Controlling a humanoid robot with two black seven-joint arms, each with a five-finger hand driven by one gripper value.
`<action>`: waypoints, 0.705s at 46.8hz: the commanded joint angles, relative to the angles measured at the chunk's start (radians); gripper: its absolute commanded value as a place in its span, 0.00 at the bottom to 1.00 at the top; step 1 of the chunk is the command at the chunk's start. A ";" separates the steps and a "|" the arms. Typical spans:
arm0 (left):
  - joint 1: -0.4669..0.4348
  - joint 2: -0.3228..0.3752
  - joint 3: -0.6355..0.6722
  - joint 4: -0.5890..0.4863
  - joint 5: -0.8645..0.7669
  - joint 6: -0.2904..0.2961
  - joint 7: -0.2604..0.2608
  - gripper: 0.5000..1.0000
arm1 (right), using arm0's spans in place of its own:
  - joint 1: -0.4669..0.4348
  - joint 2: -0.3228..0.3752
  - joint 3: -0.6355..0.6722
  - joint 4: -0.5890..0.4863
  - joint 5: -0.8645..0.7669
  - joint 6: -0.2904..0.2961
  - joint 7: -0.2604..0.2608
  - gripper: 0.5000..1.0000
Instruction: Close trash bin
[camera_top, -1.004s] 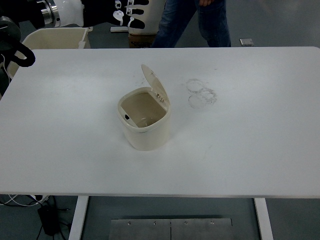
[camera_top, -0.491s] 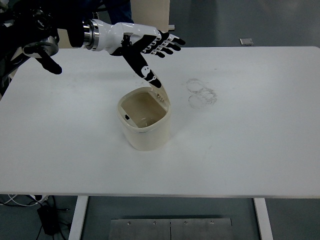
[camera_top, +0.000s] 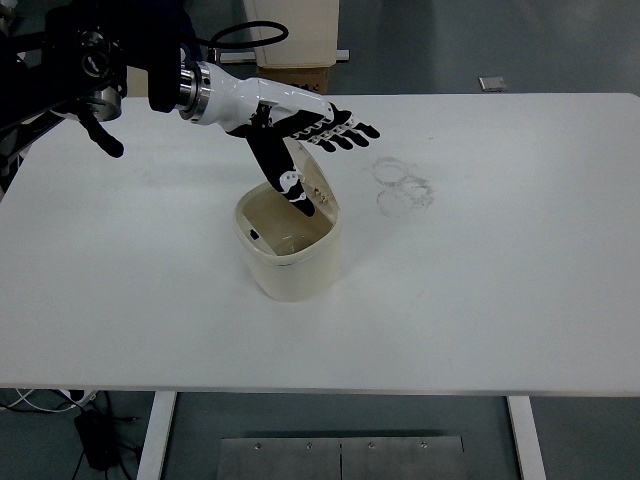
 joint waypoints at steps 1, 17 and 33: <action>0.000 0.031 0.001 -0.018 0.010 0.000 0.000 1.00 | 0.000 0.000 0.000 0.000 0.000 0.000 0.000 0.99; -0.011 0.109 0.000 -0.096 0.005 0.000 0.000 1.00 | 0.000 0.000 0.000 0.000 0.000 0.000 0.000 0.99; 0.000 0.186 0.003 -0.179 0.002 0.000 0.000 1.00 | 0.000 0.000 0.000 0.000 0.000 0.000 0.000 0.99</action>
